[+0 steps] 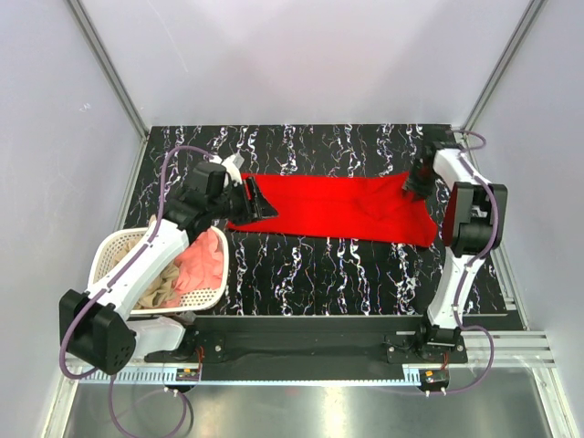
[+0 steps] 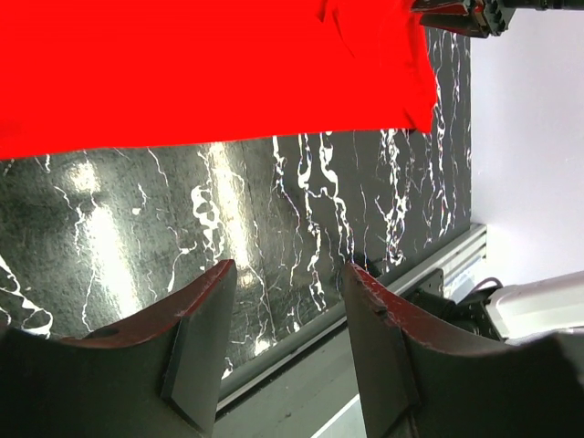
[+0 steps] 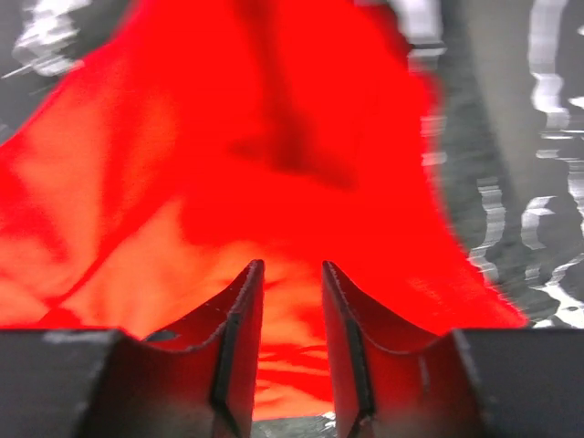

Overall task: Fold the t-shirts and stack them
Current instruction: Fold the tshirt

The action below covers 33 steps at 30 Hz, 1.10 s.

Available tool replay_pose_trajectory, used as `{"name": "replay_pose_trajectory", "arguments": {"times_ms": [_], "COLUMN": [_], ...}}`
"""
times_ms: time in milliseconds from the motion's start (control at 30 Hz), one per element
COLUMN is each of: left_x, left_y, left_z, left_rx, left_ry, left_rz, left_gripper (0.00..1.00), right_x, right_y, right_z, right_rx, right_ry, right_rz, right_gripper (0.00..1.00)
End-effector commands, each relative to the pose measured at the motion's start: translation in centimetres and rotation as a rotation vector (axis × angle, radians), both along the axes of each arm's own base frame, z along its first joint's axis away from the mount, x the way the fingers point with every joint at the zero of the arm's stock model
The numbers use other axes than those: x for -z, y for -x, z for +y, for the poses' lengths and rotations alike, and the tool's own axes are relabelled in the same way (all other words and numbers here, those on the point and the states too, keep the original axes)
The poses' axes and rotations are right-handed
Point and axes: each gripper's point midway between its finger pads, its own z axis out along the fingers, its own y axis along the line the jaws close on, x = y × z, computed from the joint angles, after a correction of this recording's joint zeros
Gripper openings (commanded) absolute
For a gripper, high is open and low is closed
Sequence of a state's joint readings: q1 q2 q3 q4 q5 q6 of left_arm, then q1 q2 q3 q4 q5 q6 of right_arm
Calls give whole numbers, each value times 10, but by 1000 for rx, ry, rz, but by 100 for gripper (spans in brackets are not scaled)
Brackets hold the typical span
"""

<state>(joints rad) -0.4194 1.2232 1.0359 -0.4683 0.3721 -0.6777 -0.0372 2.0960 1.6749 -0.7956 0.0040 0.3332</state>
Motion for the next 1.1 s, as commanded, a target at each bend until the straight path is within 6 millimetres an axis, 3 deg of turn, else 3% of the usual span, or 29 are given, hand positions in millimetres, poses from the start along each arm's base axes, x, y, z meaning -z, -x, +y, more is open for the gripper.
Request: {"name": "replay_pose_trajectory", "arguments": {"times_ms": [0,100,233,467,833,1067], "left_x": [-3,0,1,1,1,0], "left_y": [2,5,4,1,1,-2], "left_z": [-6,-5,-6,-11,-10,-12], "left_rx": [54,63,73,88,103,103], "left_ry": [29,17,14,27,8,11], "left_rz": [-25,-14,-8,4,0,1], "left_gripper": [55,55,55,54,55,55], "right_x": [-23,-19,-9,2,13,22], "right_y": [-14,-14,-15,-21,-9,-12], "right_z": [-8,-21,-25,-33,-38,-38], "right_rx": [55,101,135,163,179,172], "right_ry": [-81,-94,-128,-144,-149,-162], "right_rz": [-131,-140,-136,-144,-98,-102], "right_gripper": [37,26,21,24,36,37]}}
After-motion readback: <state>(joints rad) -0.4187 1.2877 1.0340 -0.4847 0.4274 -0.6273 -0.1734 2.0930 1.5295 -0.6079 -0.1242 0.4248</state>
